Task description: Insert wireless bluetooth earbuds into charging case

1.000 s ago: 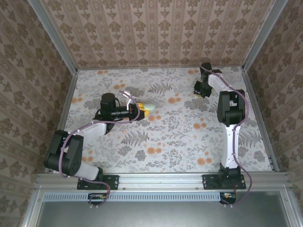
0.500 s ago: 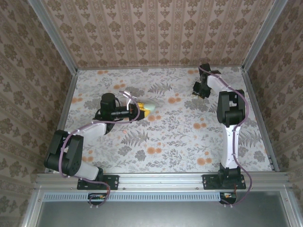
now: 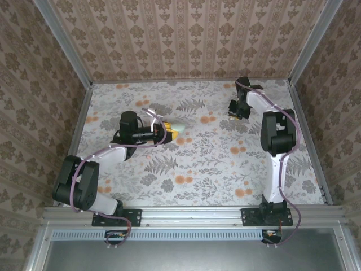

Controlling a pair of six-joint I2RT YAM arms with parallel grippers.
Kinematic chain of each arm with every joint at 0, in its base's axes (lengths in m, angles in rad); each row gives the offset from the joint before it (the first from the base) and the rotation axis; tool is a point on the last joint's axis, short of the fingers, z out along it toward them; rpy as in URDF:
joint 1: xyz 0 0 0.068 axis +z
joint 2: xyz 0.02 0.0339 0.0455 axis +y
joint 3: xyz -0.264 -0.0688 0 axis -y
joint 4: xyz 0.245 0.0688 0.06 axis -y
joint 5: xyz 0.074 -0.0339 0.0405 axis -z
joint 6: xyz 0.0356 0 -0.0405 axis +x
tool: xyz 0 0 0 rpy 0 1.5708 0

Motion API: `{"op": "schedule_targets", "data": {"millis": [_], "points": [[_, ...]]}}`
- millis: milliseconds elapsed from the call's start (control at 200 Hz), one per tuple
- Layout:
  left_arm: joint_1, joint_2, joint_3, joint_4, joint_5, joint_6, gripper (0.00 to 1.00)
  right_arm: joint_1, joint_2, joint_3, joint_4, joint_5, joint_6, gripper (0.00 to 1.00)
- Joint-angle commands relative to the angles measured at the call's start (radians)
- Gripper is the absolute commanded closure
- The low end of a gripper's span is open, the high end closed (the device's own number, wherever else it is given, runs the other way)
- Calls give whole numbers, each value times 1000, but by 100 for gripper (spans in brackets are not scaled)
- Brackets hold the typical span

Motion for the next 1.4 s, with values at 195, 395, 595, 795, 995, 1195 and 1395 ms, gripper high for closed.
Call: {"op": "schedule_targets", "data": {"millis": [195,395,595,795,995,1195,1395], "points": [[5,-67,44,-21,41,-9,100,220,-511,-355,16,-128,-80,86],[-17,-86,65,-61,34,7,100,460,-720,-445,17,-191,-54,87],[-56,-94,70,-100,29,25,100,594,-752,-391,26,-205,-41,87],[-111,-126,59,-139,7,51,100,609,-719,-326,20,-214,-46,87],[-133,-155,45,-172,-6,75,100,608,-682,-255,16,-215,-62,87],[-144,-168,46,-209,-9,105,100,601,-648,-202,-8,-195,-74,87],[-144,-183,49,-248,-11,136,100,582,-653,-181,-24,-184,-81,87]]}}
